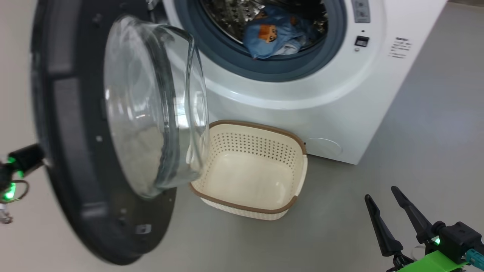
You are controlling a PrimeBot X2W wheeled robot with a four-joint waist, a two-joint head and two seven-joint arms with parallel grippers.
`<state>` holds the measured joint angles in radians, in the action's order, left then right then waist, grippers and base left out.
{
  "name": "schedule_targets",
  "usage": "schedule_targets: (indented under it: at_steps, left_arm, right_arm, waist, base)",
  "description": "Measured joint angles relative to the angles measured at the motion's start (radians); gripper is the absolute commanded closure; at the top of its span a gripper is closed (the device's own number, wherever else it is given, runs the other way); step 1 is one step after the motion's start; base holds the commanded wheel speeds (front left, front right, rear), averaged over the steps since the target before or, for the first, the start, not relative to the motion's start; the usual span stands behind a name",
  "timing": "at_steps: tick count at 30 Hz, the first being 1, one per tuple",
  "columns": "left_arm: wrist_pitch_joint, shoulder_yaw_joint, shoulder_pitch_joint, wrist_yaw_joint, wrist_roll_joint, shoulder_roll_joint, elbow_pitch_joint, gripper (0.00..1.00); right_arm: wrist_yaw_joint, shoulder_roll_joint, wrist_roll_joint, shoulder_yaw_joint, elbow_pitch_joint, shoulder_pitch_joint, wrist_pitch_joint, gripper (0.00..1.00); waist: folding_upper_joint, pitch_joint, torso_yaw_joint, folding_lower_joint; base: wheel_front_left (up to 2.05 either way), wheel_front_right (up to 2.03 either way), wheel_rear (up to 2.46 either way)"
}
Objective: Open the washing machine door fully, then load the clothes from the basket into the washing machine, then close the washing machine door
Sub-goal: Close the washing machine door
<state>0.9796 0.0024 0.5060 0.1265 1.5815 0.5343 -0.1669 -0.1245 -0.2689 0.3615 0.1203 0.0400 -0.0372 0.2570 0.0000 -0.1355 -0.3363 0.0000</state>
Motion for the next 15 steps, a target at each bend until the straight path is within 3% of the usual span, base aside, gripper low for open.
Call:
schedule_targets:
  at_steps: [11,15]
  left_arm:
    - [0.003,-0.087,0.016,0.000,-0.014,-0.084,0.102,1.00]
    - [-0.029,-0.137,0.051,0.000,-0.052,-0.146,0.113,1.00]
  right_arm:
    - [0.000,0.018,-0.001,0.000,0.001,0.000,0.000,0.00]
    - [0.000,0.027,-0.001,-0.005,0.002,0.000,0.000,0.00]
  waist:
    - [0.0000,0.005,0.100,0.0000]
    - [0.0000,0.006,0.154,0.0000]
  base:
    - [0.00,0.00,0.00]
    - [0.00,0.00,0.00]
